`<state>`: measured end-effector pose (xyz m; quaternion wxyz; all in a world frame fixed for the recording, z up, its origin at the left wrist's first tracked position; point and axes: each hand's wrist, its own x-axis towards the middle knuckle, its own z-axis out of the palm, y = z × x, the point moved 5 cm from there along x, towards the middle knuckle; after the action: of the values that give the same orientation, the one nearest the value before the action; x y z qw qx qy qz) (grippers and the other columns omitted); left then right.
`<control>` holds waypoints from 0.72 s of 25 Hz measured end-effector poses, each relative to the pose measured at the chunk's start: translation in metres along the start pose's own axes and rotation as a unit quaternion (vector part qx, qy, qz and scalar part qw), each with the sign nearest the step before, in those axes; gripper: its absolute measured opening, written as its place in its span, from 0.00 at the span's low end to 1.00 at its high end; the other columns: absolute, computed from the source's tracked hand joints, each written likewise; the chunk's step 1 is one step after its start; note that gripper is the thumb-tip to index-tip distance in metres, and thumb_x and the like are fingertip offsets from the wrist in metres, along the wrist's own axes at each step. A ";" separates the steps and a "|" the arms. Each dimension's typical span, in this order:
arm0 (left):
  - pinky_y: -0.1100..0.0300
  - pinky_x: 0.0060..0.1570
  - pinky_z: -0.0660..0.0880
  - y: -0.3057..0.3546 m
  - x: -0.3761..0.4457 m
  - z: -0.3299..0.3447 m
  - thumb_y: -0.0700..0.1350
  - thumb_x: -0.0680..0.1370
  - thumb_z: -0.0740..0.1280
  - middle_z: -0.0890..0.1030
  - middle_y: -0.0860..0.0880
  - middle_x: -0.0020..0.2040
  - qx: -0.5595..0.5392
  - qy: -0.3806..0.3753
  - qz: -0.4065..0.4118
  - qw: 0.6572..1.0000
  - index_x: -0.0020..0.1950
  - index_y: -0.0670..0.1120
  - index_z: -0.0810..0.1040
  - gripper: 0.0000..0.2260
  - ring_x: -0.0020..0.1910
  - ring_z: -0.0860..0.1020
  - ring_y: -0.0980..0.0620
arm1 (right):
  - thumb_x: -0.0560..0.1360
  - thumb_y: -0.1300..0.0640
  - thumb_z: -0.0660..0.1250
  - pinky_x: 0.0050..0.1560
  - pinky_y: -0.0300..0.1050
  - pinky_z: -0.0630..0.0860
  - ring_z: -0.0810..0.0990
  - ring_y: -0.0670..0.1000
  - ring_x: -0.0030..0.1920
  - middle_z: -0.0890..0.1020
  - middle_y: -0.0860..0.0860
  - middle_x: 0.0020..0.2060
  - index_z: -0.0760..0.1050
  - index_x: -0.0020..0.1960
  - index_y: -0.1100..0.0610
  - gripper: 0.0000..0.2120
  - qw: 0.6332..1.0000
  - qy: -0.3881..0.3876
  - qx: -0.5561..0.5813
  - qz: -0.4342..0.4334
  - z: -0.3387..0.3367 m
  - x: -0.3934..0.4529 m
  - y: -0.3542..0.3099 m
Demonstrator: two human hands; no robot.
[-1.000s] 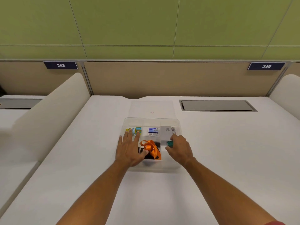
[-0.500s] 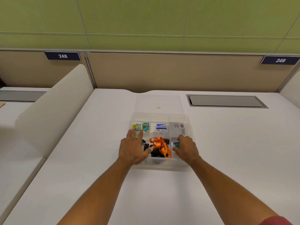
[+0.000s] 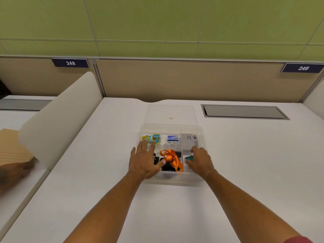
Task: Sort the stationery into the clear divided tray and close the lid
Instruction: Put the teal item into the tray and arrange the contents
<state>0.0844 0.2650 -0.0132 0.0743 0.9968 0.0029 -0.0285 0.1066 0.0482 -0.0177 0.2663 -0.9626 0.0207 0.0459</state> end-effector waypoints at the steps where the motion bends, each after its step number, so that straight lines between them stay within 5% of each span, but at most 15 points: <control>1: 0.42 0.75 0.48 0.002 0.000 0.001 0.73 0.72 0.51 0.46 0.45 0.80 0.001 0.004 0.003 1.000 0.79 0.52 0.46 0.42 0.78 0.45 0.44 | 0.74 0.53 0.70 0.62 0.50 0.74 0.74 0.57 0.63 0.73 0.56 0.65 0.68 0.65 0.54 0.22 1.000 0.006 0.000 -0.009 -0.003 -0.001 -0.001; 8: 0.45 0.75 0.43 0.007 0.013 -0.005 0.74 0.69 0.48 0.46 0.45 0.80 -0.010 0.025 0.021 0.999 0.79 0.52 0.45 0.44 0.78 0.44 0.44 | 0.74 0.43 0.66 0.63 0.50 0.73 0.69 0.54 0.68 0.69 0.52 0.70 0.65 0.70 0.52 0.28 0.991 0.073 -0.060 -0.094 -0.024 -0.001 -0.011; 18: 0.45 0.75 0.44 -0.016 0.060 -0.028 0.71 0.74 0.55 0.45 0.43 0.80 0.004 0.032 0.051 0.998 0.79 0.52 0.43 0.41 0.78 0.44 0.43 | 0.72 0.28 0.51 0.75 0.54 0.49 0.49 0.58 0.78 0.49 0.55 0.78 0.47 0.77 0.52 0.43 0.982 0.077 -0.162 -0.054 -0.026 0.038 -0.032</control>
<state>0.1455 0.2849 0.0089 0.0719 0.9963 -0.0456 0.0069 0.1490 0.0617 0.0172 0.1063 -0.9933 -0.0187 -0.0406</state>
